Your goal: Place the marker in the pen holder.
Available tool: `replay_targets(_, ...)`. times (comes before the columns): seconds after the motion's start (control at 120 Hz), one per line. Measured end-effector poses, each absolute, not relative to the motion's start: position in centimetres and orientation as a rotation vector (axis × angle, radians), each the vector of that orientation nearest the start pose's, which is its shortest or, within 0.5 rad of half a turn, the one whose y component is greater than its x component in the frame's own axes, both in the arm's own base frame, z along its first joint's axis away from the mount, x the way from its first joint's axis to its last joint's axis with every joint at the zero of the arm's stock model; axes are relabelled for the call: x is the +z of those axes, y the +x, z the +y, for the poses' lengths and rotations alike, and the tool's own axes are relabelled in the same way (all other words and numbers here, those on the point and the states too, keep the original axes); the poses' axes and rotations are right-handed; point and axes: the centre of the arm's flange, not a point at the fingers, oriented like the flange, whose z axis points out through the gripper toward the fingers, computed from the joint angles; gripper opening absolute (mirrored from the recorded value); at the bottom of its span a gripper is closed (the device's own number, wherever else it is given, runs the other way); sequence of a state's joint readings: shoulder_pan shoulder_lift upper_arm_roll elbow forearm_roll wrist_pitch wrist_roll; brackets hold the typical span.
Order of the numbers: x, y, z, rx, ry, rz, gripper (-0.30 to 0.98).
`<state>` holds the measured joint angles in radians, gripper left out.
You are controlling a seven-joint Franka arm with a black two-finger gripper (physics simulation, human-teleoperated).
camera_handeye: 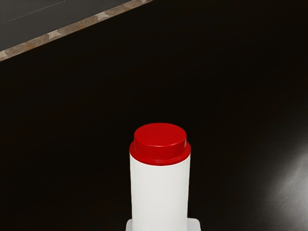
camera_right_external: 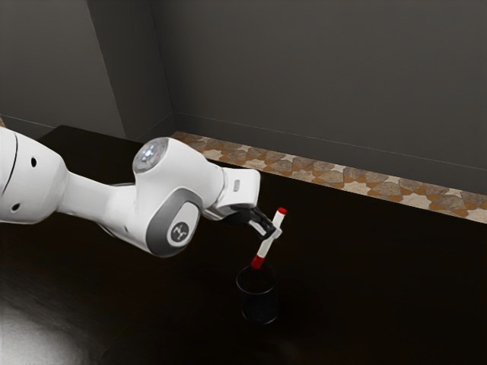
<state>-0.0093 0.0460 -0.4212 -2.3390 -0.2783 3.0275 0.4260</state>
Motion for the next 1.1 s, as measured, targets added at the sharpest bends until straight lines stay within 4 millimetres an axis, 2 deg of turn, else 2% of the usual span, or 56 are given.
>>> replay_targets(0.108,38.4,50.8,-21.6,-1.031,-2.978,0.912,-0.09)
replay_targets(0.292,38.3,50.4,-22.4,-1.032,-2.974,0.942,0.30)
replay_targets(0.408,38.3,50.5,-22.1,-1.034,-2.977,0.929,0.46)
replay_targets(0.542,39.0,50.5,-21.8,-1.048,-2.972,0.916,0.57)
replay_targets(0.7,39.3,50.6,-21.7,-1.047,-2.971,0.917,0.63)
replay_targets(0.758,40.7,51.5,-22.2,-1.037,-2.985,0.930,0.64)
replay_targets(0.808,42.5,54.0,-22.6,-0.974,-3.026,0.945,0.65)
replay_targets(0.833,43.8,56.2,-21.7,-0.934,-3.047,0.930,0.65)
replay_targets(0.85,45.0,58.1,-20.4,-0.907,-3.058,0.903,0.66)
replay_targets(0.892,48.0,62.4,-15.4,-0.832,-3.073,0.806,0.66)
replay_targets(0.942,51.2,64.7,-10.9,-0.724,-3.076,0.725,0.67)
replay_targets(1.008,55.3,65.1,-6.6,-0.599,-3.071,0.625,0.67)
replay_targets(1.058,58.5,63.3,-4.4,-0.526,-3.069,0.559,0.68)
replay_targets(1.1,59.6,61.3,-3.5,-0.447,-3.080,0.520,0.68)
